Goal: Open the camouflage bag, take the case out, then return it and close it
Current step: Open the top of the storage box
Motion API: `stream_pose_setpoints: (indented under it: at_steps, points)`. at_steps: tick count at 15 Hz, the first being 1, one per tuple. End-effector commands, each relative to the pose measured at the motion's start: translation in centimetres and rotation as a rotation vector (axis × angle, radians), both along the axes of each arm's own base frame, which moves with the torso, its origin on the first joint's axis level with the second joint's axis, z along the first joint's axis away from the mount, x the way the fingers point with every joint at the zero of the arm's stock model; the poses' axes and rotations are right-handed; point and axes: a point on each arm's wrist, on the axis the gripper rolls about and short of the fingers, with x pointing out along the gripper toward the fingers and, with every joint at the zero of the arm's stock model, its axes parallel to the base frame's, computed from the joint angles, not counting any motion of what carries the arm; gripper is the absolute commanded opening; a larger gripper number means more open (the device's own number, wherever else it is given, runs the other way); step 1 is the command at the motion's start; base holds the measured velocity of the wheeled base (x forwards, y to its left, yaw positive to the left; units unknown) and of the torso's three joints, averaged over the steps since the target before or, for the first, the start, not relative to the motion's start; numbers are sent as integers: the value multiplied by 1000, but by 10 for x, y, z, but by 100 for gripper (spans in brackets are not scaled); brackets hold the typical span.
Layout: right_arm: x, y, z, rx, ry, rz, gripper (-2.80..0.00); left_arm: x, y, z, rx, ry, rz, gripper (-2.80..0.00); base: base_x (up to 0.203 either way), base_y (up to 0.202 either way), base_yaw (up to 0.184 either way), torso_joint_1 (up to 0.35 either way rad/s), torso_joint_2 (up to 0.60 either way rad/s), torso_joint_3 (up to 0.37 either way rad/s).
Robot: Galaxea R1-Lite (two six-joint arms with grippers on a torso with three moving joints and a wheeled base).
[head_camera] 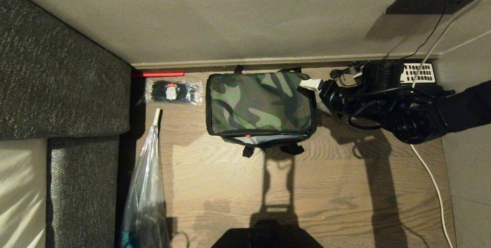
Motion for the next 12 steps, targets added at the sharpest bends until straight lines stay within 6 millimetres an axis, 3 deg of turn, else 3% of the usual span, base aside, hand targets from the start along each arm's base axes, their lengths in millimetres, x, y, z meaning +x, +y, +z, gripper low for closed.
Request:
stream_pose_setpoints:
  at_steps: [1, 6, 9, 12]
  points:
    - [-7, 12, -12, -7, 48, 32, 0, 0, 0, -1, 0, 3, 1, -280, 0, 0, 0, 0, 0, 0]
    - [-19, 33, -23, -18, 91, 84, 0, 0, 0, -1, 0, 2, 1, -280, 0, 0, 0, 0, 0, 0]
    - [-20, 34, -14, 38, 103, 80, 0, 0, 0, -1, 0, 2, 1, -280, 0, 0, 0, 0, 0, 0]
    - [-21, 33, 9, 157, 119, 65, 0, 0, 0, -1, 0, 3, 1, -280, 0, 0, 0, 0, 0, 0]
